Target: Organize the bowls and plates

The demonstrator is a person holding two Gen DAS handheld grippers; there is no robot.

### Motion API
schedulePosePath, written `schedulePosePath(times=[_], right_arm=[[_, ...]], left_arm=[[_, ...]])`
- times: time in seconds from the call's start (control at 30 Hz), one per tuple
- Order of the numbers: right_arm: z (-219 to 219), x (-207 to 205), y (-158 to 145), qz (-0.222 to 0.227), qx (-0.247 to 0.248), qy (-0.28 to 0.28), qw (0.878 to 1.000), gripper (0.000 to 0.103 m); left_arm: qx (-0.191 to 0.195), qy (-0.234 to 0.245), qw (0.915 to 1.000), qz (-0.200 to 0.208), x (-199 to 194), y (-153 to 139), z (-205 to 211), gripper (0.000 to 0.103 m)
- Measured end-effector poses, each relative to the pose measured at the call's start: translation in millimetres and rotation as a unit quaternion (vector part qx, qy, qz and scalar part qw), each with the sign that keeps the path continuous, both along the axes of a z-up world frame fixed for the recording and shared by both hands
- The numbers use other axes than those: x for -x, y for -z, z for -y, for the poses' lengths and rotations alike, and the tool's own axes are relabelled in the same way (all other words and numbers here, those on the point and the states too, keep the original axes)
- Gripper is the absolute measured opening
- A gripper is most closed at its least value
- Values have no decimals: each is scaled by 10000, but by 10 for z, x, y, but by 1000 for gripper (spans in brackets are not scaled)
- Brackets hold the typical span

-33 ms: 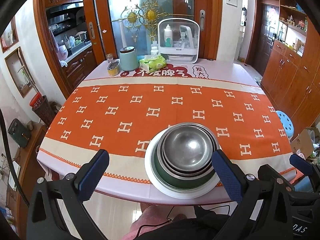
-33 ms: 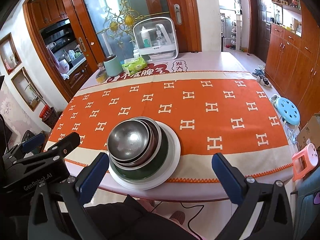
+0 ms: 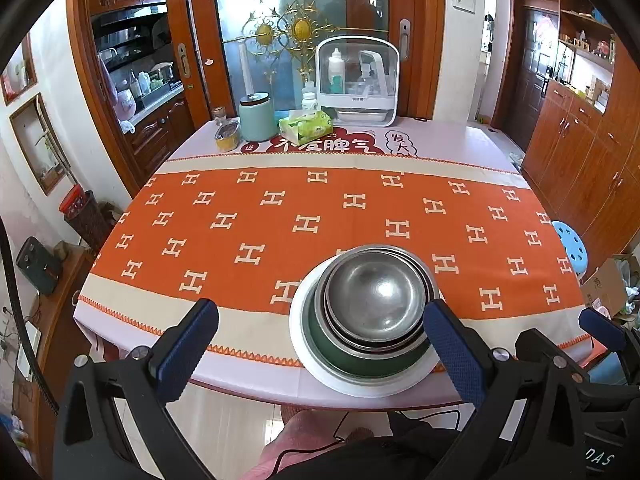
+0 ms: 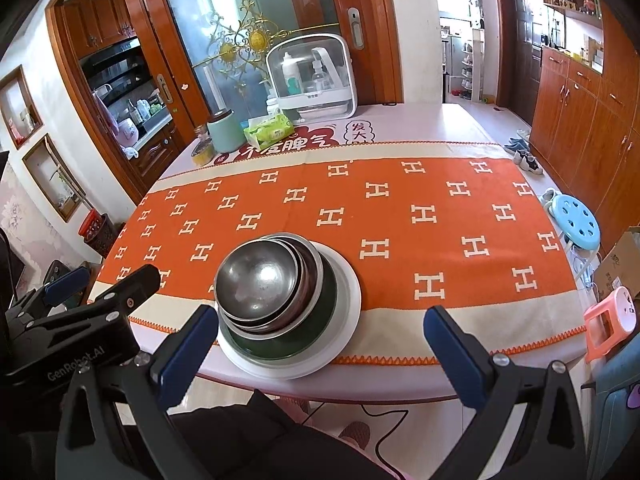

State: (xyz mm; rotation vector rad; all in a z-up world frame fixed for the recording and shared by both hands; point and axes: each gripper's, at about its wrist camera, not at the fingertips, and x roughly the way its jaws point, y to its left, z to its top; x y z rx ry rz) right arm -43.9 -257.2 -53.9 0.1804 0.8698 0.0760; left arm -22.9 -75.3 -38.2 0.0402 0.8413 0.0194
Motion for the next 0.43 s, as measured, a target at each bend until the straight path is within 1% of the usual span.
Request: schedulePosePath(times=[0.43], right_arm=[[18,4,24,-101,-20,-42,9999,103]], left_arm=[[-19,-11,9999,-106,-49,13,24,102]])
